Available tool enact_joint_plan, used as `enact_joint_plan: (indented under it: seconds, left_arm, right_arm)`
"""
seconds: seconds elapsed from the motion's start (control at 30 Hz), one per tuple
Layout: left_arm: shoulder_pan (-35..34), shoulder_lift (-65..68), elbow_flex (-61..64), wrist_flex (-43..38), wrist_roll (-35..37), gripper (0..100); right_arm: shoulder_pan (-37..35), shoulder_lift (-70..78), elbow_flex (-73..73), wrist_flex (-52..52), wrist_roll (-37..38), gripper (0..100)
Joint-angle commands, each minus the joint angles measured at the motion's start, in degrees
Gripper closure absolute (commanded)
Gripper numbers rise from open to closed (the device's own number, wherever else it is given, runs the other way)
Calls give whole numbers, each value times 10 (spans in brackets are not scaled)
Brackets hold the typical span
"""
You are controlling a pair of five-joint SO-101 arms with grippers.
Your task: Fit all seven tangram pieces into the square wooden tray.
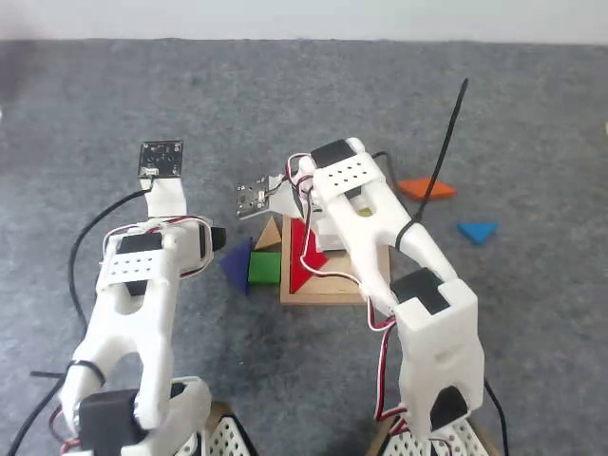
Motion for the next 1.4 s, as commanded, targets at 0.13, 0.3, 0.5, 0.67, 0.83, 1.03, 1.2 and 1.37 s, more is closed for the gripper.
enact_joint_plan:
  seconds: [0.13, 0.3, 0.5, 0.67, 0.83, 1.03, 1.2, 1.37]
  left_arm:
    - [-3, -6, -14, 4, 3, 744]
    - [-3, -6, -14, 4, 3, 744]
    - [-3, -8, -14, 4, 3, 744]
    - [-2, -8, -14, 4, 3, 744]
    - [-1, -7, -14, 4, 3, 744]
    - [-3, -7, -14, 4, 3, 744]
    - [-3, -7, -15, 4, 3, 744]
    - [-1, -4, -15, 4, 3, 743]
  right_arm:
    - [-2, -4, -9, 5, 8, 523]
    - [7, -15, -15, 11, 4, 556]
    - [113, -63, -35, 50, -47, 608]
    - [202, -148, -33, 77, -105, 660]
    - [255, -227, -14, 58, -164, 752]
    - [333, -238, 62, 52, -146, 745]
    - [419, -282, 153, -25, -106, 724]
    - [400, -403, 309, -126, -125, 724]
